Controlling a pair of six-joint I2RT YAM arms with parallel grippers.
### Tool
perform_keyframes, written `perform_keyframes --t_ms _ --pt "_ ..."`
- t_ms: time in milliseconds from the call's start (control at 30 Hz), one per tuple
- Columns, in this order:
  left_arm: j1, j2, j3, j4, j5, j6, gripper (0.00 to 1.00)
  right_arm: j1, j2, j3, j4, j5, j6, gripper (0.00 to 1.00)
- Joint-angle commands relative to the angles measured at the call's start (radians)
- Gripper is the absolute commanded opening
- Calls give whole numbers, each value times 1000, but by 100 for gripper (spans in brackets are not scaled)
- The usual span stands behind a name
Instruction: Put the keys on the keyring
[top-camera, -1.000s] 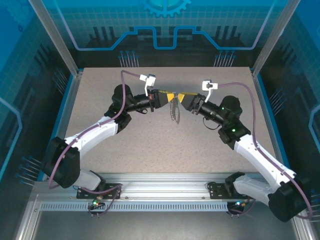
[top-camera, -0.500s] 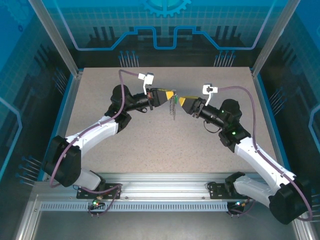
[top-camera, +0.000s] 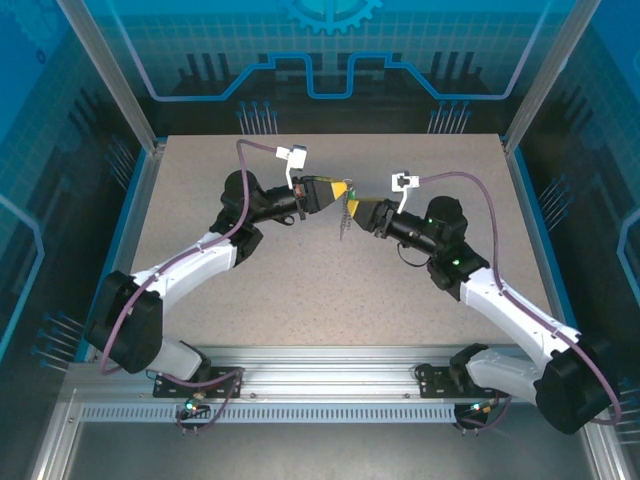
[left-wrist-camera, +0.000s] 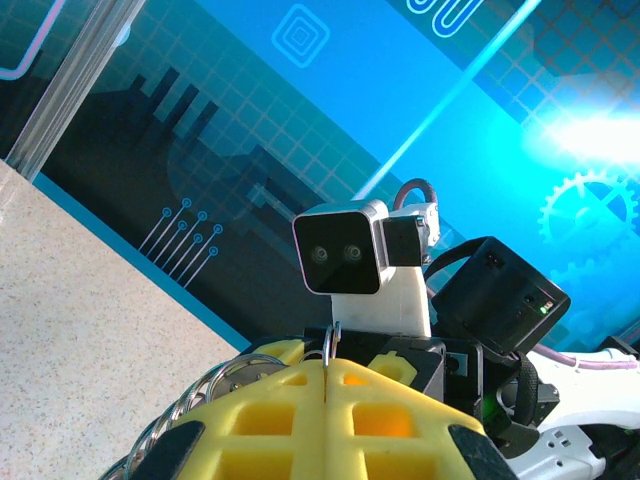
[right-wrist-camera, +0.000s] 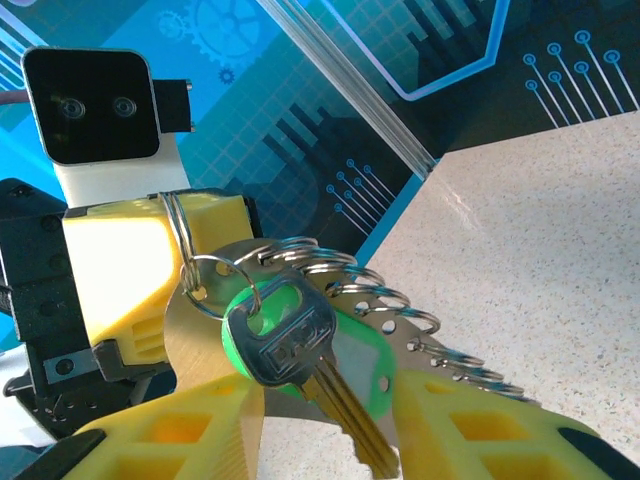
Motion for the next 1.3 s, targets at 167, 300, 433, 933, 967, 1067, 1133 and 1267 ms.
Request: perform_keyframes --t_ms 167,300,433,933,967,1067,1133,1267 --pt "9 14 -10 79 13 -21 0 19 6 28 -13 19 -34 37" --pt "9 15 -10 81 12 -21 0 21 8 25 -14 22 -35 35" --pt "9 16 -13 83 12 -21 0 21 9 27 -15 20 -39 29" --pt "10 17 -7 90 9 -27 0 36 1 44 -68 3 -80 0" --pt "12 17 -7 92 9 -30 0 38 0 46 -74 2 -85 0" --pt "11 20 -4 97 10 -35 0 54 4 55 -95 -1 -102 0" --pt "12 20 -2 97 9 -36 0 64 9 62 -107 -3 -111 0" --pt "12 21 1 96 11 -36 0 82 28 71 -115 -5 -122 0"
